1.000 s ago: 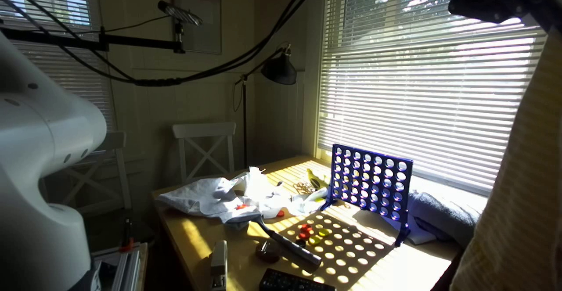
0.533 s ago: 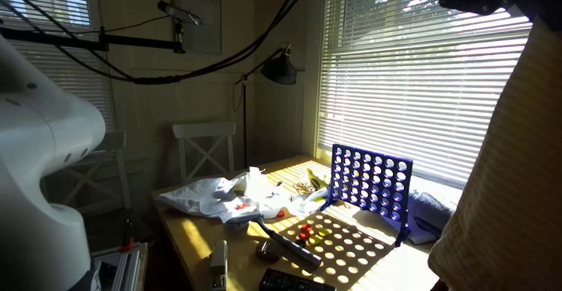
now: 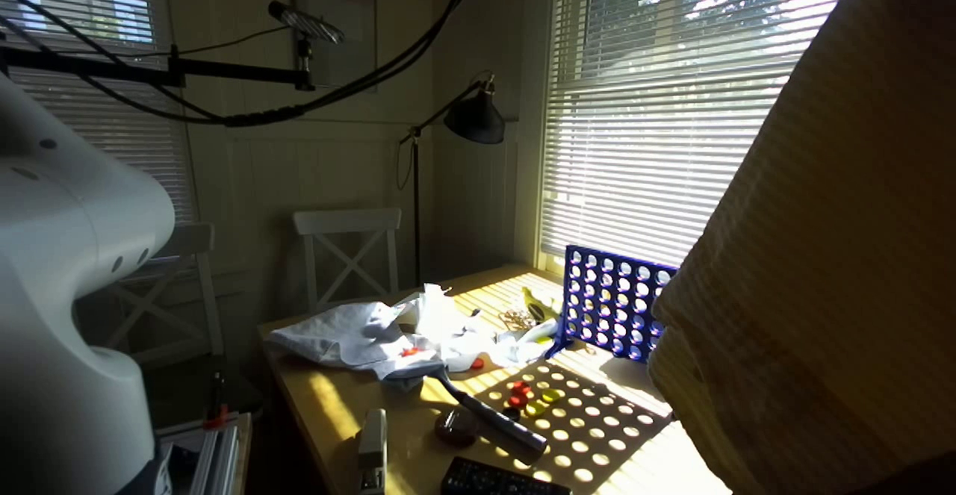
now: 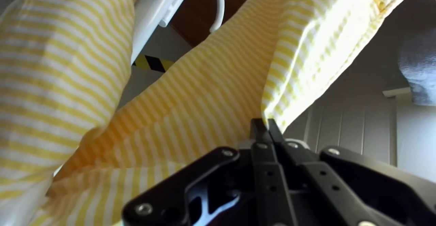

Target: Move the yellow towel to one bottom hook on the stand.

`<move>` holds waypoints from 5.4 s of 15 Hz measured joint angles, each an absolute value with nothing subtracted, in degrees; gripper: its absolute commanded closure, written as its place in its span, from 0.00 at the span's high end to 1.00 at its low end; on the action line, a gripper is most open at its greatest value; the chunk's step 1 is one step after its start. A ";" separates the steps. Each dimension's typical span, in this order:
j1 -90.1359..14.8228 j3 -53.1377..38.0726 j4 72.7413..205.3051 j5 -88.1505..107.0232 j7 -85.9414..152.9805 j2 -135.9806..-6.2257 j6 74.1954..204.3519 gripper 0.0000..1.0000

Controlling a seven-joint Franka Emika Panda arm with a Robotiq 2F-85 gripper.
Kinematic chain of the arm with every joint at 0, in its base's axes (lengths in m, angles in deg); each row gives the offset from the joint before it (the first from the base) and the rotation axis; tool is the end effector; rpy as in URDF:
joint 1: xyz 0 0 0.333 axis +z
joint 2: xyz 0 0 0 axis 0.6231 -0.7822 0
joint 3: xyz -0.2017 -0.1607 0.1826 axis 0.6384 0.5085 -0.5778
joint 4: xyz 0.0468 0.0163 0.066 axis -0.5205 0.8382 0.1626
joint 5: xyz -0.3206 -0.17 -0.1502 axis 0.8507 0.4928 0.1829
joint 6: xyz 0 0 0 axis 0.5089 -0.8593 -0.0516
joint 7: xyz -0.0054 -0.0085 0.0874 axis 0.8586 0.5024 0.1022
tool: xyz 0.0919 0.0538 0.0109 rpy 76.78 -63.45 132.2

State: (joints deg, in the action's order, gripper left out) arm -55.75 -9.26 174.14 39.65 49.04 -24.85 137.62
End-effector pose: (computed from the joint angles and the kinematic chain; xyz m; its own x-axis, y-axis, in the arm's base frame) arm 0.4104 -0.1596 0.6438 0.7521 -0.2088 0.6251 -0.4973 -0.8022 0.3304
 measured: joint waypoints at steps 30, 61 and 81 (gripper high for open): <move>-55.32 -14.69 154.16 39.76 47.54 -22.51 134.31 0.00; -50.33 -10.51 166.61 37.63 43.92 -17.83 121.15 0.00; -55.15 -2.22 176.89 37.61 43.90 -13.46 119.02 0.00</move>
